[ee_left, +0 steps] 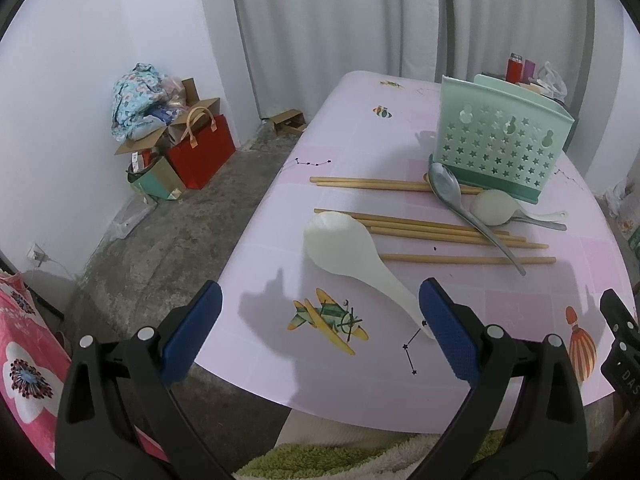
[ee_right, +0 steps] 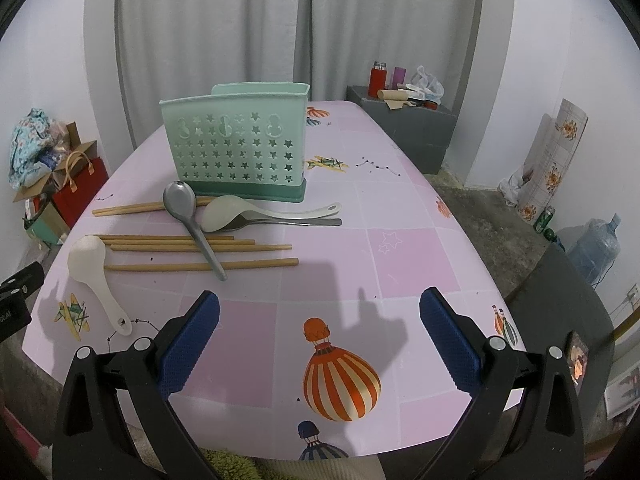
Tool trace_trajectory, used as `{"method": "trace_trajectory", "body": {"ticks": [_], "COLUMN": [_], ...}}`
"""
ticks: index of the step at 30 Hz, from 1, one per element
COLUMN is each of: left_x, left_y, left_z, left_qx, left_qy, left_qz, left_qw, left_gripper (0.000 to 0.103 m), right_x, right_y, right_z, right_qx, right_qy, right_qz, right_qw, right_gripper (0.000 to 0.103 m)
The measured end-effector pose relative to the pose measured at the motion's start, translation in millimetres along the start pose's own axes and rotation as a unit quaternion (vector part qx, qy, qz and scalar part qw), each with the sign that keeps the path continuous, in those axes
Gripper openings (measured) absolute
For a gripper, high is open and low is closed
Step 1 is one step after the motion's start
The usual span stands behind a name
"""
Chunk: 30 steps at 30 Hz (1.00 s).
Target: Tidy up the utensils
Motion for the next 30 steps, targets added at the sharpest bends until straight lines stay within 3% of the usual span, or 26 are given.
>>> {"method": "trace_trajectory", "body": {"ticks": [30], "left_x": [-1.6], "left_y": [1.0], "left_z": [-1.0], "left_qx": [0.002], "left_qy": [-0.001], "left_qz": [-0.002], "left_qw": [1.0000], "left_gripper": [0.095], "right_x": [0.3], "right_y": [-0.1], "right_z": [0.5], "right_qx": [0.000], "right_qy": [0.000], "right_qz": [0.001], "right_qw": [1.000], "right_gripper": [0.098]}}
Point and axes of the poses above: each gripper's, at about its wrist camera, not at the fingertips, and y roughly against the way its jaws point, x to its left, z to its top, the point moved 6 cm from there along -y, roughly the way its jaws point, and after that the axes turned 10 degrees about -y, right-handed, at the moved point
